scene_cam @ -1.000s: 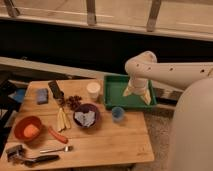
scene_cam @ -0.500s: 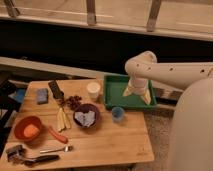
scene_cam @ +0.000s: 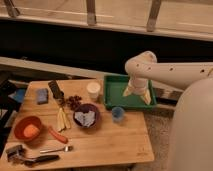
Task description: Wipe table surface with sponge
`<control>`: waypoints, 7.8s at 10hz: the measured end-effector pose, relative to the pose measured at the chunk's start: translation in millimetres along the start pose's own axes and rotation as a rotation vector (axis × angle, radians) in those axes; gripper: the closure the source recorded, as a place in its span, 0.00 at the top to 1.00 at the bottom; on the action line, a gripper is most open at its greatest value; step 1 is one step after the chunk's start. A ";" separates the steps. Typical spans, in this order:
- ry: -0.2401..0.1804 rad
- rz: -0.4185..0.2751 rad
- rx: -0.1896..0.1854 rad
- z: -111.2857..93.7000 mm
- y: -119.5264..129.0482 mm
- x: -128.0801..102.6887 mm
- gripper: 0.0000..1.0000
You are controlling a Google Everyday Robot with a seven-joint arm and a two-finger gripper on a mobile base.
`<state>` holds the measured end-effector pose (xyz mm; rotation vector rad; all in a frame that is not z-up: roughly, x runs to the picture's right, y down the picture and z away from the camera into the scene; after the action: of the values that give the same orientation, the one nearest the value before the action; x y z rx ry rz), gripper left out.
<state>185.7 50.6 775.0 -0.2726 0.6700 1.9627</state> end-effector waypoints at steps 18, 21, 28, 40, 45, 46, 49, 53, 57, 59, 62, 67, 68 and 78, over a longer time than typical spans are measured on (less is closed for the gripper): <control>-0.119 -0.340 -0.374 -104.9 190.8 22.7 0.80; -0.113 -0.377 -0.373 -88.2 202.5 22.5 0.80; -0.132 -0.668 -0.458 -101.9 349.7 91.1 0.80; -0.155 -0.893 -0.615 -127.6 451.7 173.5 0.80; -0.119 -1.055 -0.659 -121.6 512.7 227.7 0.80; -0.097 -1.065 -0.664 -113.1 520.2 229.4 0.80; -0.086 -1.073 -0.682 -108.2 524.3 232.2 0.80; -0.068 -1.092 -0.676 -101.2 529.6 232.5 0.80; -0.003 -1.175 -0.668 -74.0 571.9 257.4 0.80; 0.034 -1.184 -0.640 -48.8 574.2 260.8 0.80; 0.042 -1.142 -0.559 -13.7 564.9 249.6 0.80; -0.130 -0.977 -0.572 -7.9 557.3 219.3 0.80; -0.135 -0.972 -0.575 -7.6 557.1 219.9 0.80; -0.118 -0.909 -0.395 59.0 549.1 188.3 0.80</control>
<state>-378.8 36.4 921.7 -0.5796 0.0260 1.1925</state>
